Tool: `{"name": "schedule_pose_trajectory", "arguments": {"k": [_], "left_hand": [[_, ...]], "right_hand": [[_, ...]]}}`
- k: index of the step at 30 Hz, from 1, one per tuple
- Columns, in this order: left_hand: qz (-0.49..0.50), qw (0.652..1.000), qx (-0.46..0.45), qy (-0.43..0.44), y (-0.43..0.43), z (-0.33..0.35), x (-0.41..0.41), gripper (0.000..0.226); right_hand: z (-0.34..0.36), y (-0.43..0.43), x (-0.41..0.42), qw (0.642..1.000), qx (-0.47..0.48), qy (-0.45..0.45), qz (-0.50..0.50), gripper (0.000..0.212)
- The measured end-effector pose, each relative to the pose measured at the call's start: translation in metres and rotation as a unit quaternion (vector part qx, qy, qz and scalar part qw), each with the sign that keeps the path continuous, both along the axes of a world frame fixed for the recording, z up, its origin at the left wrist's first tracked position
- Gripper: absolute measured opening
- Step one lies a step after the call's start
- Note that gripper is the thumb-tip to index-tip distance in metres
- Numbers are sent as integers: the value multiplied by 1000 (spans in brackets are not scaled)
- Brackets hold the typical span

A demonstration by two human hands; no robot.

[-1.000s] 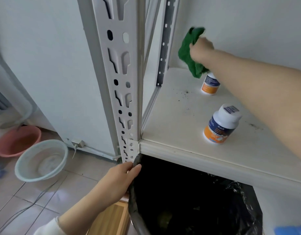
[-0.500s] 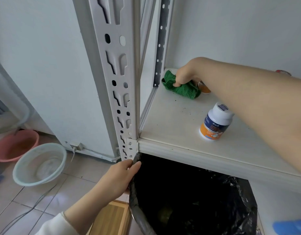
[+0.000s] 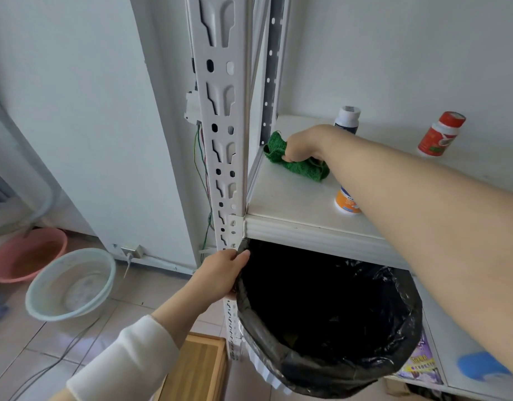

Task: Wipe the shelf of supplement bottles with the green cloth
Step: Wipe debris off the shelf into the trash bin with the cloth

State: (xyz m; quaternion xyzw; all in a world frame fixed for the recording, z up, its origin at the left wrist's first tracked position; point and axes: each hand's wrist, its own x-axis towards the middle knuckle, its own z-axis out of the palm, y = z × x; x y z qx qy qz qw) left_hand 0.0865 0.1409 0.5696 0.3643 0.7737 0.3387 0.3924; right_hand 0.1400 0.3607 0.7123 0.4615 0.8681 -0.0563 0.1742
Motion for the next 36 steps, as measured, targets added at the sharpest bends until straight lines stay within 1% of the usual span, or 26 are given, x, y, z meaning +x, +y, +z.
{"name": "schedule_pose_trajectory", "arguments": {"k": [6,8,10,12,16,18,21,25,28,31,33,35,36], "left_hand": [[11,1000,2,-11,1,3,2,42],[12,1000,3,-17,1,4,3,41],[12,1000,1,-15,0,5,4,41],[12,1000,0,-10,1,4,4,42],[18,1000,-3,-6,1,5,3,43],[22,1000,-5,-13,1,5,4,42],[29,999,-4,-19,1,5,5,40],[30,999,-1,-22,1,6,4,39],[25,999,-3,-22,1,6,4,38],[17,1000,-3,-20,-1,8,4,34],[21,1000,0,-21,-3,8,6,33],[19,1000,3,0,-7,8,11,34],[13,1000,3,19,-9,6,14,36]], "right_hand": [[-10,-24,14,999,0,35,11,44],[-14,-33,21,998,-5,52,25,37],[-18,-41,27,997,-14,70,38,23],[-22,-49,31,995,-19,83,49,18],[-25,-66,42,992,-26,103,71,20],[-24,-76,49,990,-33,108,81,25],[-23,-92,57,991,-29,94,95,33],[-17,-113,74,988,-33,102,114,36],[-13,-127,89,986,-51,113,116,31],[-13,-139,104,979,-76,142,123,25],[-19,-145,119,975,-107,151,121,24],[-33,-147,136,966,-147,193,90,24],[-38,-146,145,952,-178,243,43,24]]}}
